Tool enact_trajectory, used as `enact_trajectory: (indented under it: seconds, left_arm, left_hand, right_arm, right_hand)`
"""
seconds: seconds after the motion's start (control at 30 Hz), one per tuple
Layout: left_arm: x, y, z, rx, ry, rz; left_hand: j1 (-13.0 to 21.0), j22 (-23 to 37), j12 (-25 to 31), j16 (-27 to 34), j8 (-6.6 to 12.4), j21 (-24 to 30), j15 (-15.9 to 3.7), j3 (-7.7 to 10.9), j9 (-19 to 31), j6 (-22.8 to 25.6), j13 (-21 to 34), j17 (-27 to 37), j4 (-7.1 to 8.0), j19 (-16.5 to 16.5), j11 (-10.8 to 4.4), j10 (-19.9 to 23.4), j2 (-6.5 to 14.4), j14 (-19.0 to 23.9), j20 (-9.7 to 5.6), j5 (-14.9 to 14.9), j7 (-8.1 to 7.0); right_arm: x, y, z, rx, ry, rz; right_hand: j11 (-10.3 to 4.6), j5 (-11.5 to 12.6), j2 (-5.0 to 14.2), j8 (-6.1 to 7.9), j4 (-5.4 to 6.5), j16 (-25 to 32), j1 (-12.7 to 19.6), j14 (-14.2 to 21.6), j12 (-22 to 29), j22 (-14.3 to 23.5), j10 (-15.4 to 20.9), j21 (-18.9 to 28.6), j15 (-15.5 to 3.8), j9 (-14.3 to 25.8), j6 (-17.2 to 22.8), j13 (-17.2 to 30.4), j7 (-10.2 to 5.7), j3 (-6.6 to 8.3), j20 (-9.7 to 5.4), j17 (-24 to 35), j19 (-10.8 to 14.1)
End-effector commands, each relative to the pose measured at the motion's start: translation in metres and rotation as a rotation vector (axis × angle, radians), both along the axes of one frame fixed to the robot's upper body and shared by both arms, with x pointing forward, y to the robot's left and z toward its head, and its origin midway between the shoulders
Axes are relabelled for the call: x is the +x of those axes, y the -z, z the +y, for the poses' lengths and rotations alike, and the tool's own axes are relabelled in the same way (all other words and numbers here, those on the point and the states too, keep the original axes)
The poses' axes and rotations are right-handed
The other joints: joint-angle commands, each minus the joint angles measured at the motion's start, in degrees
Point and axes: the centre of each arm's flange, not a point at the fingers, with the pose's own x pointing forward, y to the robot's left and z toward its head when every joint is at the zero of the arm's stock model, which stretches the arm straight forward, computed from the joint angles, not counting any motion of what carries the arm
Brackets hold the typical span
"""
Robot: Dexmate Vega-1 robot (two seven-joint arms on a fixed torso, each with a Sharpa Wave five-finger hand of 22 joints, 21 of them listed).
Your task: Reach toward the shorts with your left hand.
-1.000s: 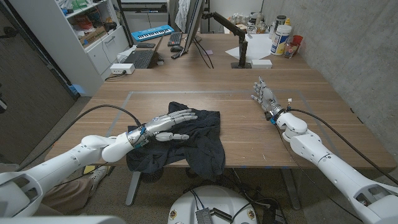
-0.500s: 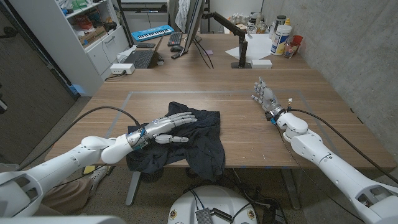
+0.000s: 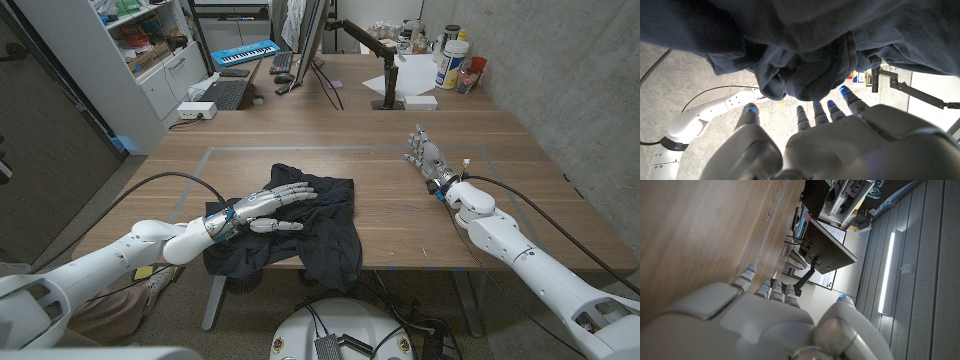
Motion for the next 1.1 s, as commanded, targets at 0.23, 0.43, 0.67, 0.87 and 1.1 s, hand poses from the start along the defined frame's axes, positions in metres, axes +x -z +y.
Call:
enact_trajectory:
  seconds: [0.23, 0.43, 0.67, 0.87, 1.1]
  left_arm:
    - [0.003, 0.001, 0.0, 0.043, 0.013, 0.009]
    - [0.004, 0.003, 0.001, 0.04, 0.012, 0.016]
    - [0.003, 0.007, 0.001, 0.037, 0.016, 0.025]
    - [0.002, 0.008, 0.0, 0.031, 0.013, 0.027]
    - [-0.002, 0.012, 0.0, 0.031, 0.015, 0.044]
  left_hand:
    - [0.2, 0.2, 0.0, 0.0, 0.43, 0.0, -3.82, -0.01, 0.3, 0.7, 0.2, 0.1, 0.01, -0.2, -0.32, 0.0, -0.4, -0.6, 0.05, 0.4, 0.12]
    - [0.2, 0.2, 0.1, 0.1, 0.62, 0.0, -3.74, 0.0, 0.3, 1.3, 0.2, 0.1, 0.0, -0.1, -0.17, 0.1, -0.4, -0.5, 0.06, 0.5, 0.2]
    - [0.3, 0.2, 0.3, 0.2, 0.71, 0.1, -3.74, 0.01, 0.3, 1.6, 0.2, 0.1, 0.01, -0.1, 0.09, 0.3, -0.4, -0.4, 0.13, 0.5, 0.31]
    - [0.3, 0.2, 0.3, 0.2, 0.77, 0.1, -3.73, 0.02, 0.3, 1.8, 0.2, 0.1, 0.01, -0.1, 0.15, 0.5, -0.3, -0.4, 0.15, 0.6, 0.46]
    - [0.3, 0.2, 0.4, 0.2, 0.8, 0.1, -3.73, 0.03, 0.3, 2.1, 0.2, 0.1, 0.02, -0.1, 0.0, 0.6, -0.3, -0.3, 0.19, 0.6, 0.47]
  right_arm:
    - [0.0, 0.003, 0.0, 0.005, 0.001, 0.006]
    - [0.001, 0.004, 0.002, 0.001, 0.003, 0.006]
    - [0.001, 0.002, 0.002, -0.007, 0.007, 0.005]
    - [0.001, 0.0, 0.002, -0.01, 0.004, -0.001]
    - [0.002, 0.001, 0.001, -0.003, 0.006, 0.002]
  right_hand:
    - [0.32, -0.2, 0.35, 0.36, -0.08, 0.2, 0.2, -0.6, 0.3, 0.2, -0.4, 0.4, -0.21, 0.2, 0.0, 0.3, -0.02, -0.22, 0.11, 0.2, -0.1]
    - [0.26, -0.2, 0.37, 0.35, -0.1, 0.2, 0.2, -0.6, 0.3, 0.2, -0.4, 0.4, -0.18, 0.2, 0.0, 0.3, 0.05, -0.22, 0.07, 0.2, 0.0]
    - [0.19, -0.2, 0.39, 0.36, -0.12, 0.2, 0.2, -0.6, 0.3, 0.3, -0.4, 0.4, -0.17, 0.2, 0.0, 0.3, -0.02, -0.23, 0.08, 0.2, 0.0]
    - [0.19, -0.2, 0.4, 0.35, -0.13, 0.2, 0.2, -0.6, 0.3, 0.3, -0.5, 0.4, -0.18, 0.2, 0.0, 0.3, -0.02, -0.24, 0.05, 0.2, 0.0]
    - [0.28, -0.2, 0.39, 0.34, -0.14, 0.2, 0.2, -0.6, 0.3, 0.3, -0.4, 0.4, -0.21, 0.2, 0.0, 0.3, 0.05, -0.27, 0.08, 0.2, 0.0]
